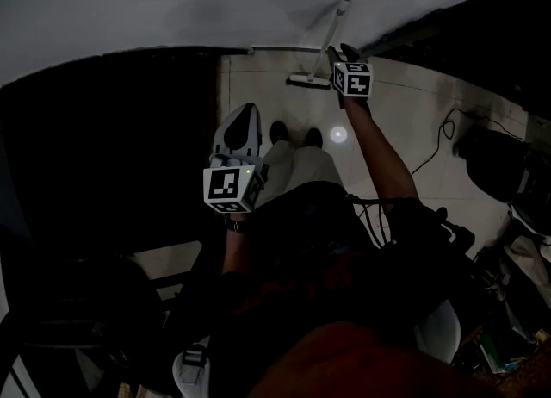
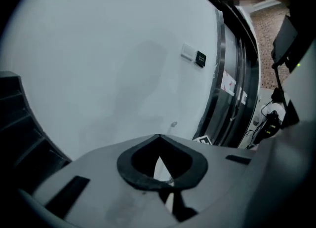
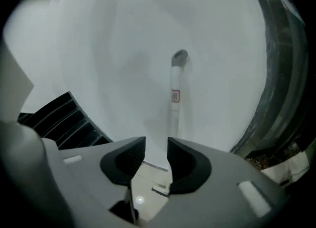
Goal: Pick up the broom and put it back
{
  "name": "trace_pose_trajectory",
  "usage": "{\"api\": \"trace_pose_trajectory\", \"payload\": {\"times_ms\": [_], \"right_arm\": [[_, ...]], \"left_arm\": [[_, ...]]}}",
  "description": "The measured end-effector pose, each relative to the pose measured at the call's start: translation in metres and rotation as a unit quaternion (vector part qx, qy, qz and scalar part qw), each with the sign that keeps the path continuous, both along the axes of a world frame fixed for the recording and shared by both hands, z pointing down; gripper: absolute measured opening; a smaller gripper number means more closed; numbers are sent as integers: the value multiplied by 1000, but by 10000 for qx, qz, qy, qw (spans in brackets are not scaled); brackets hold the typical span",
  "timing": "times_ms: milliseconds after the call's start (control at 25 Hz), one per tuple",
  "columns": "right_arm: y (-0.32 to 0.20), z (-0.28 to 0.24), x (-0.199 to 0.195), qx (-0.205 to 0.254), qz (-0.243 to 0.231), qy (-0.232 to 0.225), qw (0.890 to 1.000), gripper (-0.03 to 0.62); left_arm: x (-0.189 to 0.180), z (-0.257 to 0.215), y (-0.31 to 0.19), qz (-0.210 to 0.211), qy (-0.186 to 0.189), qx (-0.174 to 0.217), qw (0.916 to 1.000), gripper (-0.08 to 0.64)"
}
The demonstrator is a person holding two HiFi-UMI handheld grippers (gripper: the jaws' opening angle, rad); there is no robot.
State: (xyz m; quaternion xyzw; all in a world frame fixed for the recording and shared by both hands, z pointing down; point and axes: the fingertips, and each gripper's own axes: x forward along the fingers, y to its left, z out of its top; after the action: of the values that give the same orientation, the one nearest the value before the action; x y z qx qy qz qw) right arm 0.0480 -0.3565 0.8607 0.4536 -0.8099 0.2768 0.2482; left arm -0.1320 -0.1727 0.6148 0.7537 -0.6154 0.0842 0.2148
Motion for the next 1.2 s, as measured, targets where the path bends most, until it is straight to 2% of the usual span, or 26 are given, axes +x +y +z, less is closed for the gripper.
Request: {"api": "trace_pose_trajectory", "payload": {"times_ms": [160,280,320,400,520,680,840,960,1080,1200], "right_arm": [[-69,45,0,-149,457,113,9988,139],[-105,54,-2,-8,291,426,9987,172],[-109,53,-4,84,184,564,9982,112],[-103,50,-9,211,-17,724,9972,91],[-50,32,-11,323,-267,679,9968,89],[29,-33,-9,823,-724,589,9922,86],[93,-111,9,1192,-590,486,9899,86],[106,-179,32,1472,-202,231,9886,87],[92,-256,56,1856,237,-66,9823,86],[96,-305,60,2114,250,-294,9766,86]], "left_arm": [[-12,9,35,-186,-348,-318,9987,5],[-14,16,54,-152,-378,-452,9981,5],[-16,17,59,-140,-379,-473,9981,5],[-17,16,66,-122,-374,-465,9981,5],[-1,6,68,127,-327,-467,9983,5],[10,-31,45,576,-189,-88,9981,5],[1,-61,36,536,-114,229,9982,5],[11,-74,20,744,-119,364,9965,5],[32,-94,-16,1015,-84,681,9925,5],[48,-113,-35,1176,-97,955,9884,5]]}}
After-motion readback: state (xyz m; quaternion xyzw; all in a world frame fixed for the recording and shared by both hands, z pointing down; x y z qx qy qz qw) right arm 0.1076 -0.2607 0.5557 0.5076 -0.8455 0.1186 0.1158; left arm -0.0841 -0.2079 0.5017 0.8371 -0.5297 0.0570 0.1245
